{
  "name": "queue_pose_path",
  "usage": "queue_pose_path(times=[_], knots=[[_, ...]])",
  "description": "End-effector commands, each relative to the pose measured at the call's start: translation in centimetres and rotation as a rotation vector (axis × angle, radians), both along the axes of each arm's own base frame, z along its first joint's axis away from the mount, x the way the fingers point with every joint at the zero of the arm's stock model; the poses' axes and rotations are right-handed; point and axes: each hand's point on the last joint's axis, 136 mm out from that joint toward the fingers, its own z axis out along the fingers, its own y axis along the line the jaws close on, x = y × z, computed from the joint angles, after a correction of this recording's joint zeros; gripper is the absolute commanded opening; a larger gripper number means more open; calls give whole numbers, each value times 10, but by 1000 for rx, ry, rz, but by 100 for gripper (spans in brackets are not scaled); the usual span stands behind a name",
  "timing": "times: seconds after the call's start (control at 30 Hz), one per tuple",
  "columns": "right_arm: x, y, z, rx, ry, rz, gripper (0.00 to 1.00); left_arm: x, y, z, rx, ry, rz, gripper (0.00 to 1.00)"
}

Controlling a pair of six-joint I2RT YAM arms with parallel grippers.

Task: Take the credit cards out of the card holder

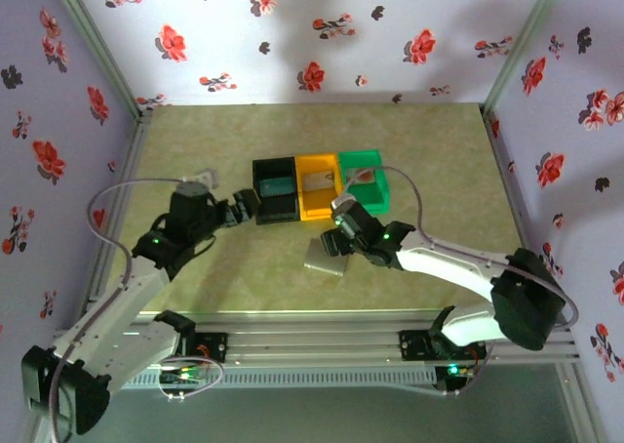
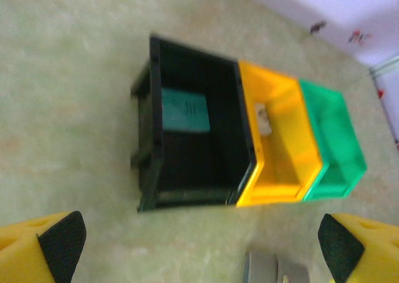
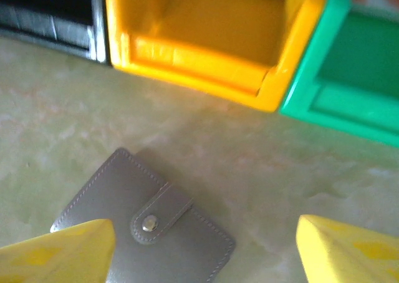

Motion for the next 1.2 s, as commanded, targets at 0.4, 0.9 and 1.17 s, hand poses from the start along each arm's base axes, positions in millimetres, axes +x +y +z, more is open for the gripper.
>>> queue_pose_path(times=[0.4,0.9,1.17], knots=[[-18,32,-42,-78,94,57,59,-41,-31,-70,33,116,18,100],[-9,21,-62,-182,75,14,44,-48,-36,-92,27,155,4,100],[-15,21,-75,-173,117,-2,31,-53,-47,-103,32,185,-22,100]])
